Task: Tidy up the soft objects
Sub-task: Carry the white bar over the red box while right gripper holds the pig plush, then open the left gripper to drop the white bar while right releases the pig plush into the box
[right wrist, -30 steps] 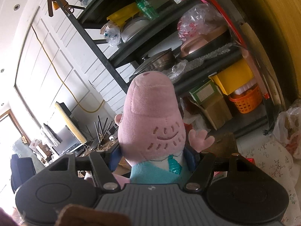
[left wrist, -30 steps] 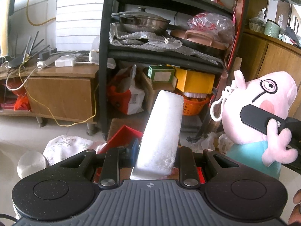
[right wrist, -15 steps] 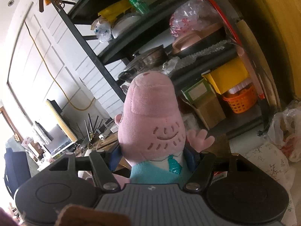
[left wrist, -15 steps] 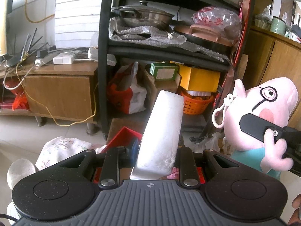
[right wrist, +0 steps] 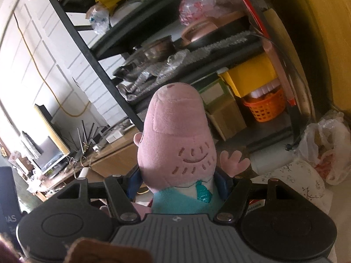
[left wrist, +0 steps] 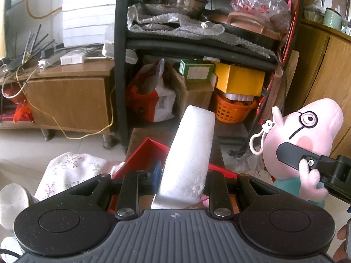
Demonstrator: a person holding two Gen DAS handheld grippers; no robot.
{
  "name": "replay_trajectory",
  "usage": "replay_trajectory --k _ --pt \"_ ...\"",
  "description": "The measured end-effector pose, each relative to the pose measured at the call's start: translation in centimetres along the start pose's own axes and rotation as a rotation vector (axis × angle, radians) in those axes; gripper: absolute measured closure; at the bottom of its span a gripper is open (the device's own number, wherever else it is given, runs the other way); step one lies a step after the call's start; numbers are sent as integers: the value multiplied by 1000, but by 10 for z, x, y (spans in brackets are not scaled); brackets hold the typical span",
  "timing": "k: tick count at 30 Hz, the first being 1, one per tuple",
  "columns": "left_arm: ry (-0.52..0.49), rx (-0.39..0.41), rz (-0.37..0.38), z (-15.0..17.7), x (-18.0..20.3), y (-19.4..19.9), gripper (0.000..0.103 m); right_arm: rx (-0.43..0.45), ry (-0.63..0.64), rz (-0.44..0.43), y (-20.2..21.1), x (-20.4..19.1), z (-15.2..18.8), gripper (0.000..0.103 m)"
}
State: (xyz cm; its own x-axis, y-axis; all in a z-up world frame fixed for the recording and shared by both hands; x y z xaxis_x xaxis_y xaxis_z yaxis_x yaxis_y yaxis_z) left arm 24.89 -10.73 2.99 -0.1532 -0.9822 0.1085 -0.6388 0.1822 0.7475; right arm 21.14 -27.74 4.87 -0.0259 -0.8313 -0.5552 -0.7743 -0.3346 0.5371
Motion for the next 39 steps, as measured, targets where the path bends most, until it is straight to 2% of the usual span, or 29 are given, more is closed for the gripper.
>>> replay_trajectory --k 20,22,26,33,39 --pt "1 -45 -27 -1 -3 -35 76 -34 -9 27 -21 14 -1 64" --pt "1 -52 -26 -1 -3 -37 73 -44 -15 31 -23 16 -1 63" --pt "-2 -57 -31 0 -3 -38 56 -70 -46 35 -27 23 1 61" --pt "-9 -57 -39 -1 -3 -37 52 -95 -59 54 -30 27 4 59" --pt "-13 -52 -49 -1 -2 -34 44 -65 -59 33 -25 23 1 59"
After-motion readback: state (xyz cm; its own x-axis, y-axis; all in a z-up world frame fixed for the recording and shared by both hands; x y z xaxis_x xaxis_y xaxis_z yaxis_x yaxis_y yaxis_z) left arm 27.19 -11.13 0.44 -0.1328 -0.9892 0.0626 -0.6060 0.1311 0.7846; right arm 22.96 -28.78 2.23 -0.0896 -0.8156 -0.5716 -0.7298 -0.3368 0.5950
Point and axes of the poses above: each gripper's, at about its wrist camera, not at the fingertips, and y roughly against the way its jaws point, x to its right, z to its underside, the point moved 6 cm from there along -y, roughly the way its jaws point, and after that the axes turned 7 degrees about -x, right-handed, at the moved point
